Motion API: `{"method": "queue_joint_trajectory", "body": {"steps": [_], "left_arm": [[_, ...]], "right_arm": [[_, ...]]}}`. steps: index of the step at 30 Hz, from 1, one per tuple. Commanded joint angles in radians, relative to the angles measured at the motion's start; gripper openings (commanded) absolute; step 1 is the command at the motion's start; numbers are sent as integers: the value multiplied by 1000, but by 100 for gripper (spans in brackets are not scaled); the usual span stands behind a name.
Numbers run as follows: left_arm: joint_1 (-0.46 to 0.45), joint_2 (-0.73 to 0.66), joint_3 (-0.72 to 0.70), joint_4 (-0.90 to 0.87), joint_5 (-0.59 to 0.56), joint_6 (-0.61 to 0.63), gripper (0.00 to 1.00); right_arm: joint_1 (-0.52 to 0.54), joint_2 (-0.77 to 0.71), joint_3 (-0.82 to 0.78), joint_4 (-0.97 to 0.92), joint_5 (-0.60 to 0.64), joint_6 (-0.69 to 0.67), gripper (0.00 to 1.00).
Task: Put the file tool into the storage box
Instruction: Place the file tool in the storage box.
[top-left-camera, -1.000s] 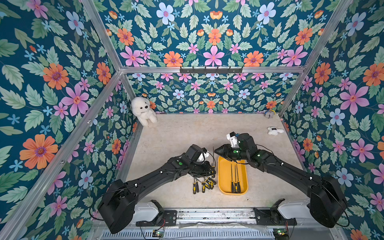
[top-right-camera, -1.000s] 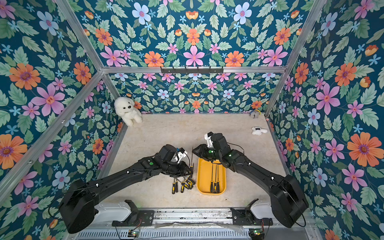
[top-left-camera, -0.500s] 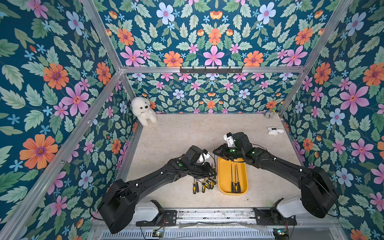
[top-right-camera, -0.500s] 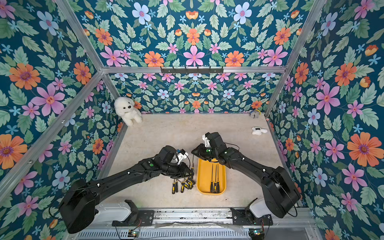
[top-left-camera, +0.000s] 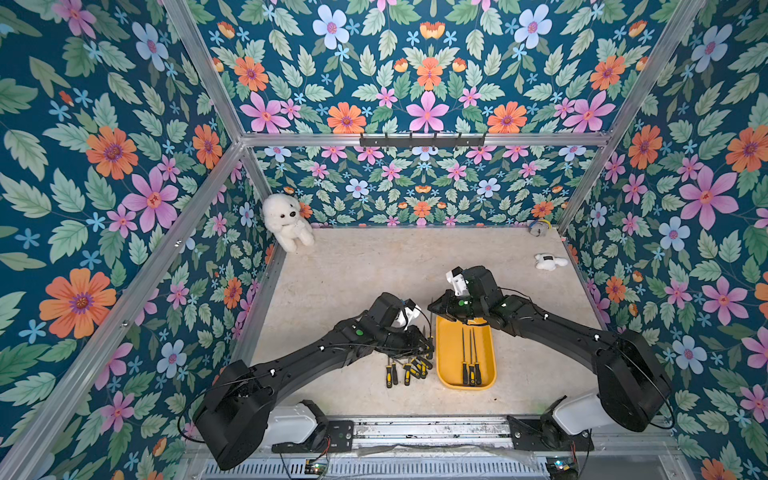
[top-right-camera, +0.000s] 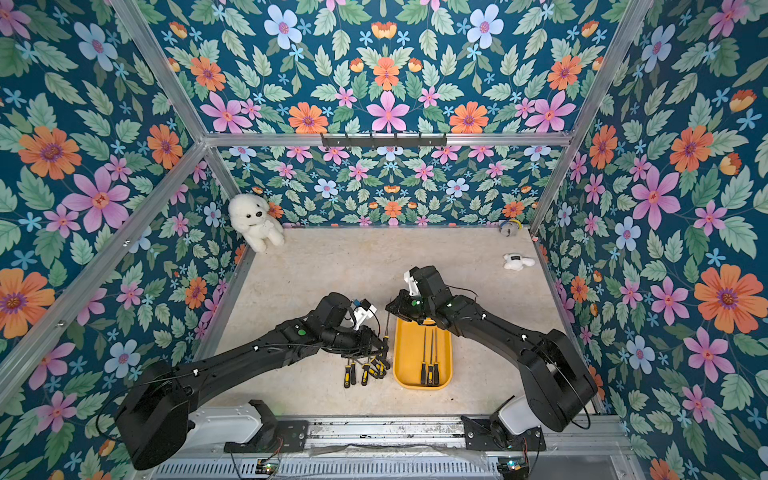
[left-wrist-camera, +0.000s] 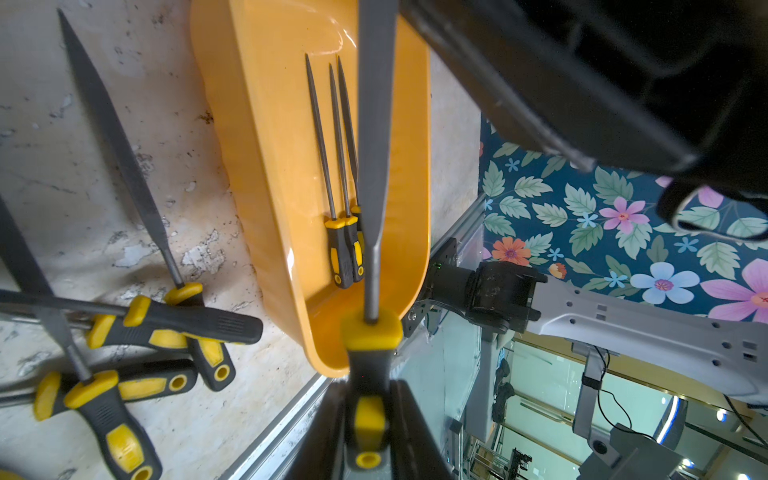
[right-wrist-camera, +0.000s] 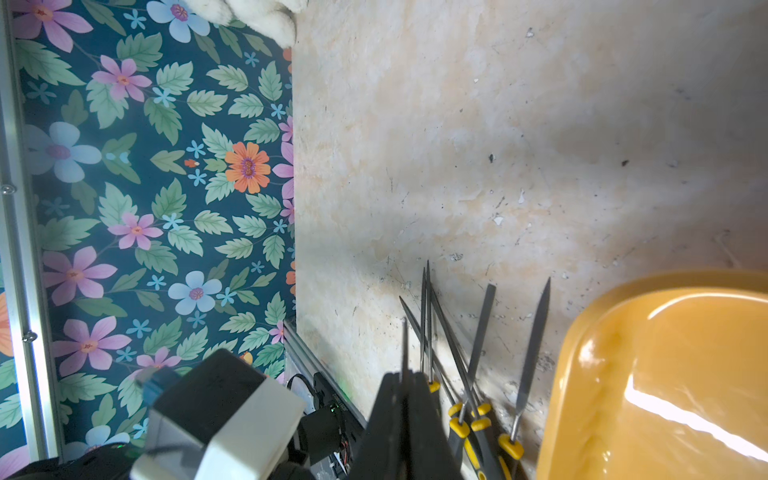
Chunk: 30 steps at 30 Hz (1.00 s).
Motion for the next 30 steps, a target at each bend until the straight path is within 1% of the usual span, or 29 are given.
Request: {"method": "queue_joint_trajectory", "body": {"steps": [1, 2, 3, 4, 6, 10, 16, 22, 30], "left_arm": [[17, -12, 15, -24, -26, -14, 69], [28, -19, 20, -36, -36, -13, 75], [38, -26, 22, -52, -49, -15, 88], [51, -34, 24, -66, -65, -15, 92], [70, -48, 31, -99, -101, -3, 94], [93, -69, 42, -166, -166, 34, 95], [102, -77, 36, -203, -218, 48, 95], [107, -101, 7, -210, -247, 41, 95], [113, -134, -35, -205, -269, 22, 95]], "right_arm": [[-14, -17, 34, -157, 98, -66, 0], [-17, -18, 51, -235, 144, -85, 0], [-20, -17, 69, -325, 195, -112, 0], [-19, -16, 83, -395, 244, -135, 0], [-19, -14, 86, -478, 299, -162, 0], [-18, -15, 33, -500, 347, -164, 0], [8, 29, -6, -465, 385, -145, 0], [78, 112, 17, -465, 450, -143, 0], [105, 152, 17, -456, 511, -136, 0]]}}
